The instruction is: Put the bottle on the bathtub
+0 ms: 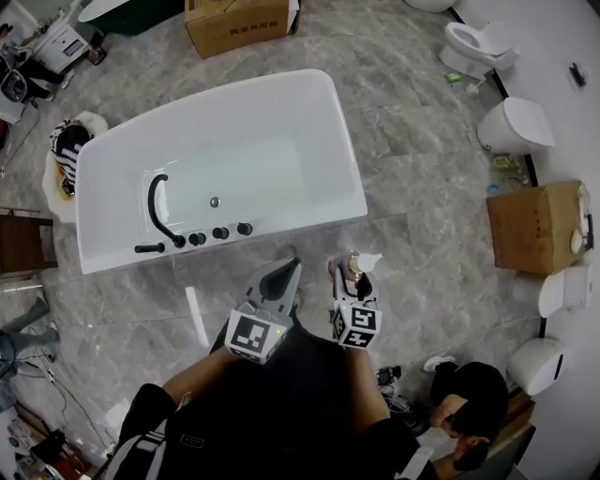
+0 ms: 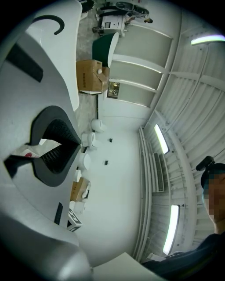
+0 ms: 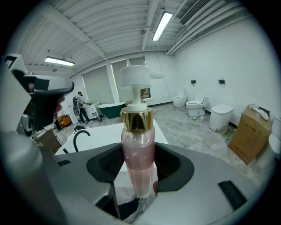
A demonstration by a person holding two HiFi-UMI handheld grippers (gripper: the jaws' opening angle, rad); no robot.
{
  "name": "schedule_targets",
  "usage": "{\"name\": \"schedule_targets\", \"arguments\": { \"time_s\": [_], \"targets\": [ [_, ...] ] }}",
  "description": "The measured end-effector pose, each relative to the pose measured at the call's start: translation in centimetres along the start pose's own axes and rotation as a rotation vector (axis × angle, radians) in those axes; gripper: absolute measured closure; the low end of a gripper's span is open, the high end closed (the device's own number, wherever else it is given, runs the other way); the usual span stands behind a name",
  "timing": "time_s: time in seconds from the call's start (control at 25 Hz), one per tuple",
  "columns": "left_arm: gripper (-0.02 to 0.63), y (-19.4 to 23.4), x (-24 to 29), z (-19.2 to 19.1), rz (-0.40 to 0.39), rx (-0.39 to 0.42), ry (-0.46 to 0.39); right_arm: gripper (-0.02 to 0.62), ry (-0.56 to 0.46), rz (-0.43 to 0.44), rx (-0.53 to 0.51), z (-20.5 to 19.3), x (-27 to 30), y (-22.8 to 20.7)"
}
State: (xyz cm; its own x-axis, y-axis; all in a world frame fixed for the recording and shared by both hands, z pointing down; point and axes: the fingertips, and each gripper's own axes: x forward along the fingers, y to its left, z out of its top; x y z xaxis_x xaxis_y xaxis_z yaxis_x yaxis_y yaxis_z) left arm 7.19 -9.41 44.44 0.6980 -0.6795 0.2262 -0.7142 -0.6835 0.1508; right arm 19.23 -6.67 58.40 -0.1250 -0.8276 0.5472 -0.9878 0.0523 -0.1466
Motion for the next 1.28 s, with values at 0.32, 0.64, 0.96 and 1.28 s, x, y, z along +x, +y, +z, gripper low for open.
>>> {"name": "schedule_targets", "arguments": {
  "time_s": [0.32,0.64,0.96,1.28],
  "targets": [
    [0.591,4.1,4.3,0.3,0.003,-0.010,0.024,0.383,0.067,-0.016,0.011,-1.2,8.7,-2.3],
    [0.591,6.9,7.8,1.1,0.003,-0.032,0.023,0.383,0.126,-0.049,0.009,-2.3,15.9,-4.5],
    [0.591,9.5,10.2,1.1,-0.004,-0.021,0.044,0.383,0.201,-0.080,0.008,-4.5,21.6,-6.0],
    [0.591,12.2,12.3,0.8,0.013,-0.059,0.060,0.385,0.246,-0.123,0.045,-6.6,26.2,-7.2]
  ]
}}
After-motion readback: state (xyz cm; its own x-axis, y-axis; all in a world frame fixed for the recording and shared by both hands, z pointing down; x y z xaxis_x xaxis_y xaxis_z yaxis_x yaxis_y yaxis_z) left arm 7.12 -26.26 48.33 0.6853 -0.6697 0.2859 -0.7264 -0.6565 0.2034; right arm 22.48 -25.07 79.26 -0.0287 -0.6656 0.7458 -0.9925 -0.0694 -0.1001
